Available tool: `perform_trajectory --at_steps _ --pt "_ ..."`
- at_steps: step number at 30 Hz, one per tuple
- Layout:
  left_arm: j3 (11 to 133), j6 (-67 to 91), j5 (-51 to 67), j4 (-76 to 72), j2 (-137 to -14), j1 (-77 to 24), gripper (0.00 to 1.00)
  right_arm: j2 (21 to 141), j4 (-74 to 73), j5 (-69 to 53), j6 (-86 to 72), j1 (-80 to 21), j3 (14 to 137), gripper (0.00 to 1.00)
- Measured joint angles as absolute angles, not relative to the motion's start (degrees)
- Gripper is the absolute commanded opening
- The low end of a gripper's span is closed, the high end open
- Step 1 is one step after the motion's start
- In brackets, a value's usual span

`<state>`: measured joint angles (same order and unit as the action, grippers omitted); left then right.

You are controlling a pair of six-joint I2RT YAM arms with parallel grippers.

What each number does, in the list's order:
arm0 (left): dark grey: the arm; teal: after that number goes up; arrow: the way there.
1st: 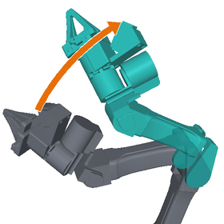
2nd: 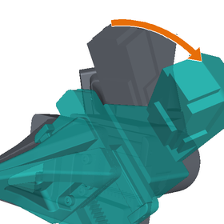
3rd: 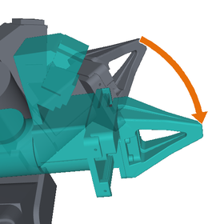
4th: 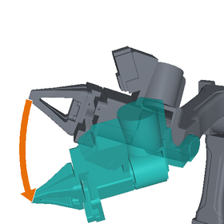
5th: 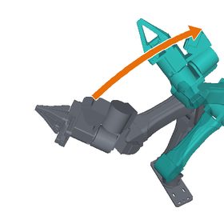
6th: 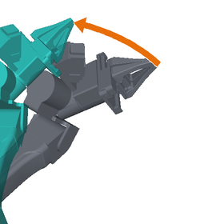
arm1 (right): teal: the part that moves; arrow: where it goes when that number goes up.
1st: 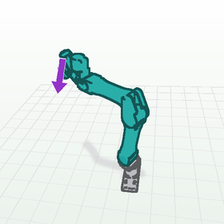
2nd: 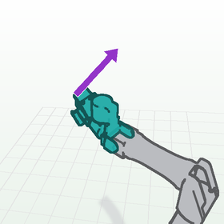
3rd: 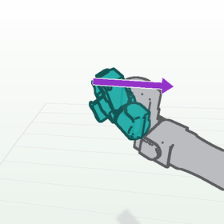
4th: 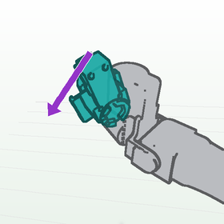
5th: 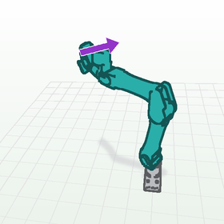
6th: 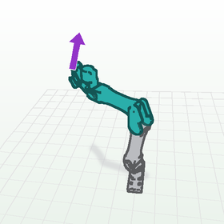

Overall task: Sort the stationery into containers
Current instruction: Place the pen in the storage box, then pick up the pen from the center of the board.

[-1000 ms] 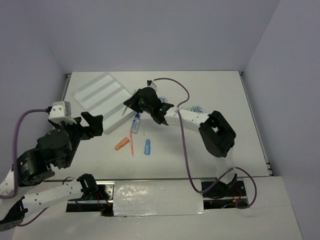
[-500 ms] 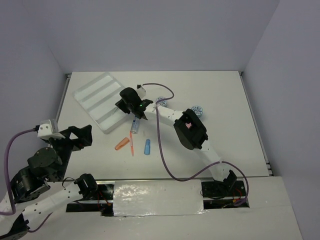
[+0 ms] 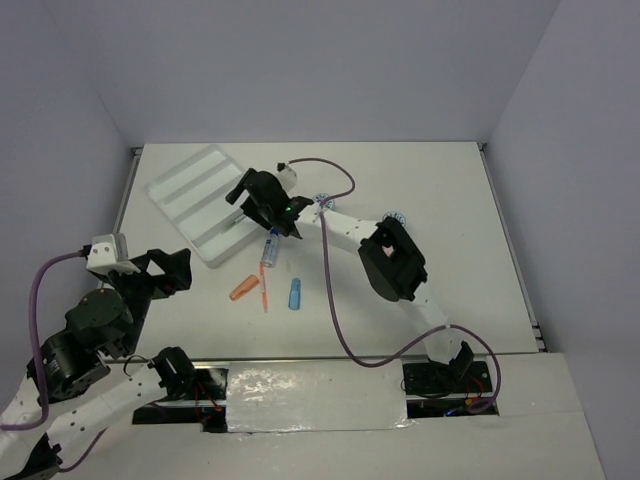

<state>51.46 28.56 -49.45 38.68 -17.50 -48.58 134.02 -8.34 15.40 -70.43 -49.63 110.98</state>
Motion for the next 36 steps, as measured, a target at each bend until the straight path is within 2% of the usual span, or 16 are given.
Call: perform_trajectory --at_steps 3,9,14,18,19,25,29,33,36 --pt "51.44 28.6 -49.3 38.7 -17.56 -48.49 0.99 127.28 -6.87 16.34 -65.87 -49.67 104.27 1.0" --pt "51.64 32.21 -47.2 39.64 -21.34 -48.36 0.99 104.49 -4.95 19.22 -54.13 -50.02 87.11 0.99" --pt "49.93 40.32 -40.07 39.68 -33.52 -48.25 0.92 89.1 -7.94 21.39 -44.71 -50.13 78.74 0.95" --pt "47.83 45.91 -33.65 38.06 -50.24 -48.27 0.91 84.2 -15.53 24.12 -39.81 -50.17 74.3 0.79" --pt "47.2 47.07 -32.45 37.34 -53.76 -48.27 0.9 83.55 -17.69 24.82 -38.98 -50.17 72.88 0.78" --pt "44.58 53.52 -28.08 36.49 -65.3 -48.58 0.83 75.88 -24.62 25.71 -36.07 -50.22 61.3 0.78" --pt "44.12 56.25 -26.63 34.5 -68.77 -48.58 0.76 71.79 -24.97 24.73 -34.65 -50.15 59.64 0.78" --pt "44.12 57.65 -25.8 32.56 -73.14 -48.58 0.75 70.89 -24.03 23.59 -33.56 -50.11 59.16 0.78" --pt "44.25 58.37 -25.67 31.77 -76.44 -48.53 0.65 70.87 -23.42 22.94 -33.06 -50.11 57.45 0.78"
